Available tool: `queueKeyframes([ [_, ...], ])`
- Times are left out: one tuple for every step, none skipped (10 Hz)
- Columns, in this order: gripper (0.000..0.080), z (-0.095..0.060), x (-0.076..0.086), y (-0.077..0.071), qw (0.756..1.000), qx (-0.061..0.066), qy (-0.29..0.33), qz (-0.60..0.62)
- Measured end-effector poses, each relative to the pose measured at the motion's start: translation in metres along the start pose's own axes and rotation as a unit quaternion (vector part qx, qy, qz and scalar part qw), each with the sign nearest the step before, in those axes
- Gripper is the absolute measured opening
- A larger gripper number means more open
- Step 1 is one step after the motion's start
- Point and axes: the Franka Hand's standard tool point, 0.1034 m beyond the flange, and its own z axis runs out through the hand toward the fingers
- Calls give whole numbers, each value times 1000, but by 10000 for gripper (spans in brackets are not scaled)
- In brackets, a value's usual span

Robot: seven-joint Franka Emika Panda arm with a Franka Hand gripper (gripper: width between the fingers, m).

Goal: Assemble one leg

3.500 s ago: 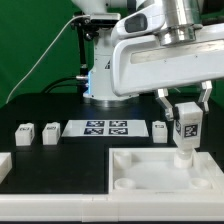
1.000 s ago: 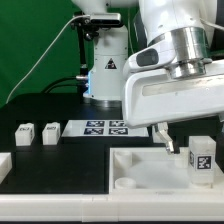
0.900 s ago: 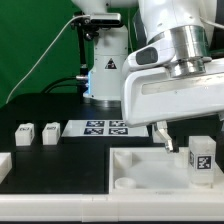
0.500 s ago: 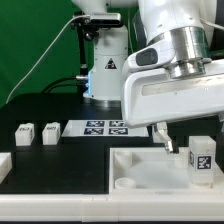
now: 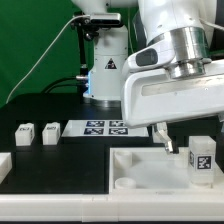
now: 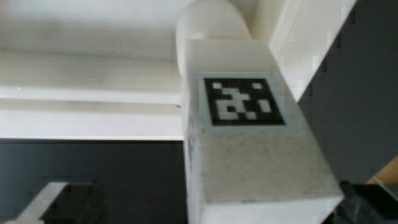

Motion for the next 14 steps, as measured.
queueKeyframes([
  [649,0,1,1,1000,-1,2,2],
  [649,0,0,3,1000,-2,1,13],
  [649,1,-1,2,1000,-1,0,13],
  [649,1,-1,-1,1000,0,0,11],
  [649,1,-1,-1,1000,0,0,11],
  [649,1,1,2,1000,-2,0,12],
  [649,0,2,6,1000,-4,0,14],
  [649,0,3,10,1000,-7,0,16],
  [649,1,1,10,1000,-5,-6,16],
  [649,1,0,9,1000,-4,-10,16],
  [649,2,-3,6,999,4,-38,16],
  [649,2,-8,0,995,18,-94,20],
  [649,1,-8,-4,990,29,-135,23],
  [649,-2,-12,-7,981,40,-189,31],
])
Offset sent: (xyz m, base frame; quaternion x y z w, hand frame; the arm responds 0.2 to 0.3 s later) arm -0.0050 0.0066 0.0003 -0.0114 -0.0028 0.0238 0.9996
